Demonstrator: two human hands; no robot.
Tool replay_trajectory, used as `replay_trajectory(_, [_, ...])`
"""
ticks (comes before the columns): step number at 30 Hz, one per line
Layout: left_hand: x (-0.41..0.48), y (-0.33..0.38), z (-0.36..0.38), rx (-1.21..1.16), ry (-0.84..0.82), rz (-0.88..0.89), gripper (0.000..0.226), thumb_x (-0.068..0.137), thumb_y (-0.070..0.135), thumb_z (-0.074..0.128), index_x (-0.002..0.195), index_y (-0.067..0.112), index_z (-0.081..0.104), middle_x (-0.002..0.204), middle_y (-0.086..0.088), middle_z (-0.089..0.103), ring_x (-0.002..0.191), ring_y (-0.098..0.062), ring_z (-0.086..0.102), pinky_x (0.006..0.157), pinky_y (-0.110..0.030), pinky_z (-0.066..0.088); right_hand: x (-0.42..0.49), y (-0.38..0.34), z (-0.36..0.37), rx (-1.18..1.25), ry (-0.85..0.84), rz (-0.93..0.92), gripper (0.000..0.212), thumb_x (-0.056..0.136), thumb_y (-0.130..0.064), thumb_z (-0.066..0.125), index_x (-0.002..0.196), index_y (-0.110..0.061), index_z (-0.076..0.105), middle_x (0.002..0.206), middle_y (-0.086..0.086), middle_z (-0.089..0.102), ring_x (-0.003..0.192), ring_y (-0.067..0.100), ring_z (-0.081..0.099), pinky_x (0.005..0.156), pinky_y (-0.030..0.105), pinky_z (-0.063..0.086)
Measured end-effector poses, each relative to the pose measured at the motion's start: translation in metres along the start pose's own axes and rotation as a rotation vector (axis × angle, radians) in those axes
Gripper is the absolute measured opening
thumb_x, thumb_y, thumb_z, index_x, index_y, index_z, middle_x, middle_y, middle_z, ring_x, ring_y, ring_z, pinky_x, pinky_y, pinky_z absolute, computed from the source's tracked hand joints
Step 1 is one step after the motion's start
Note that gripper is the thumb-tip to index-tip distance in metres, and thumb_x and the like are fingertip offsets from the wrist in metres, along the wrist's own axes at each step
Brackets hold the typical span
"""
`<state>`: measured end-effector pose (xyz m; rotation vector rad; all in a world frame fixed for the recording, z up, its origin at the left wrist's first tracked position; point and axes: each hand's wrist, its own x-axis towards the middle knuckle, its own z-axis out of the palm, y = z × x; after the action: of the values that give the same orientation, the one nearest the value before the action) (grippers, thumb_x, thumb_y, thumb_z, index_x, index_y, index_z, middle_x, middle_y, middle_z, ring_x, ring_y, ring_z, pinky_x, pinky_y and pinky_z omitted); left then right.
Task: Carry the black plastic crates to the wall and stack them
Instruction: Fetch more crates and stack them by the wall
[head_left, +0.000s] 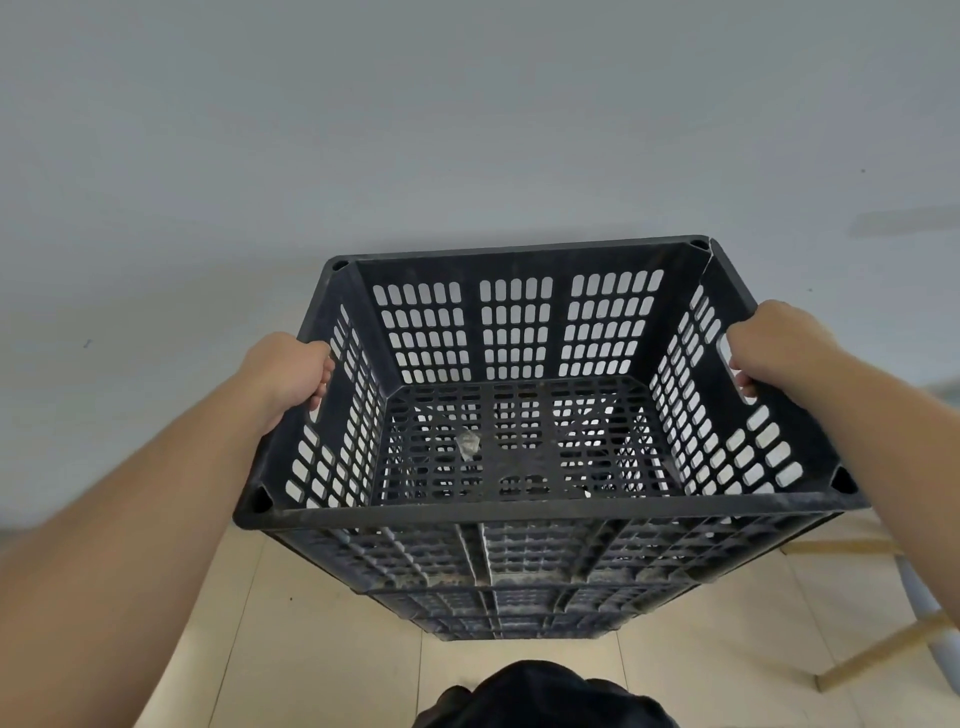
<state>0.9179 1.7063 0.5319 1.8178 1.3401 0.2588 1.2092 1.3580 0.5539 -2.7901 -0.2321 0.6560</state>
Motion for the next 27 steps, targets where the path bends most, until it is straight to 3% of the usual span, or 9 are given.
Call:
replay_trajectory(5, [-0.003,0.002,0.003,0.018,0.017,-0.012,0.03,0.101,0.015,0.046,0.085,-0.002,0.066,0.074,-0.013,0.06,0.058,-0.02,0.053,0.055,-0.029,0.049,-0.006,-0.002,-0.002,-0.07,0.027,-0.031,0.04,0.079,0.002,0.072,0.043,-0.016,0.068,0.065,-0.001,0.068,0.066,0.019,0.065,0.051,0.025,0.042])
replay_trajectory(10, [-0.018,0.007,0.003,0.143,0.072,0.036,0.027,0.098,0.02,0.046,0.093,0.001,0.064,0.084,-0.015,0.071,0.065,-0.026,0.064,0.062,-0.034,0.053,-0.011,0.004,0.003,0.055,0.072,-0.084,0.028,0.08,0.003,0.05,0.063,0.001,0.072,0.057,0.009,0.071,0.058,0.022,0.066,0.05,0.025,0.038])
replay_trajectory(12, [-0.027,0.012,0.002,0.311,0.137,0.099,0.025,0.097,0.028,0.046,0.104,0.008,0.058,0.094,-0.014,0.069,0.076,-0.03,0.067,0.07,-0.04,0.052,-0.01,0.008,0.002,0.19,0.127,-0.076,0.024,0.078,-0.003,0.047,0.073,0.006,0.069,0.056,0.012,0.072,0.061,0.027,0.068,0.054,0.028,0.041])
replay_trajectory(14, [-0.036,0.019,0.004,0.391,0.148,0.119,0.035,0.098,0.03,0.05,0.127,0.011,0.051,0.116,-0.016,0.062,0.094,-0.036,0.063,0.079,-0.047,0.051,-0.01,0.011,0.002,0.233,0.14,-0.102,0.024,0.084,-0.009,0.048,0.09,0.007,0.065,0.057,0.012,0.072,0.066,0.027,0.07,0.059,0.03,0.047])
replay_trajectory(17, [-0.044,0.032,0.007,0.543,0.171,0.116,0.068,0.097,0.031,0.057,0.157,0.014,0.029,0.155,-0.02,0.035,0.137,-0.045,0.041,0.11,-0.056,0.038,-0.012,0.01,-0.002,0.283,0.077,-0.129,0.03,0.095,-0.014,0.051,0.116,0.007,0.054,0.085,0.02,0.071,0.074,0.03,0.068,0.067,0.034,0.053])
replay_trajectory(19, [-0.052,0.045,0.015,0.615,0.185,0.199,0.071,0.096,0.031,0.058,0.159,0.016,0.029,0.16,-0.018,0.03,0.144,-0.042,0.033,0.115,-0.055,0.032,-0.018,0.013,-0.006,0.216,0.071,-0.168,0.038,0.097,-0.018,0.05,0.128,0.003,0.045,0.096,0.019,0.063,0.077,0.029,0.062,0.064,0.035,0.05])
replay_trajectory(23, [-0.074,0.082,0.052,0.667,-0.125,0.402,0.061,0.1,0.033,0.055,0.156,0.018,0.04,0.164,-0.013,0.034,0.145,-0.034,0.041,0.118,-0.048,0.035,-0.041,0.024,-0.009,0.09,0.158,-0.264,0.055,0.097,-0.021,0.047,0.147,-0.01,0.028,0.102,0.012,0.057,0.077,0.023,0.059,0.054,0.032,0.041])
replay_trajectory(25, [-0.088,0.102,0.076,0.683,-0.261,0.515,0.057,0.101,0.034,0.054,0.155,0.019,0.042,0.164,-0.011,0.035,0.144,-0.03,0.044,0.118,-0.045,0.036,-0.054,0.03,-0.01,0.051,0.204,-0.28,0.057,0.098,-0.027,0.046,0.15,-0.015,0.027,0.122,0.015,0.055,0.089,0.028,0.061,0.062,0.035,0.048])
replay_trajectory(27, [-0.105,0.121,0.099,0.68,-0.344,0.635,0.056,0.103,0.034,0.053,0.155,0.02,0.041,0.165,-0.008,0.033,0.148,-0.027,0.039,0.12,-0.043,0.034,-0.069,0.036,-0.012,0.014,0.246,-0.252,0.055,0.099,-0.031,0.046,0.15,-0.017,0.029,0.135,0.017,0.049,0.103,0.035,0.059,0.08,0.042,0.053])
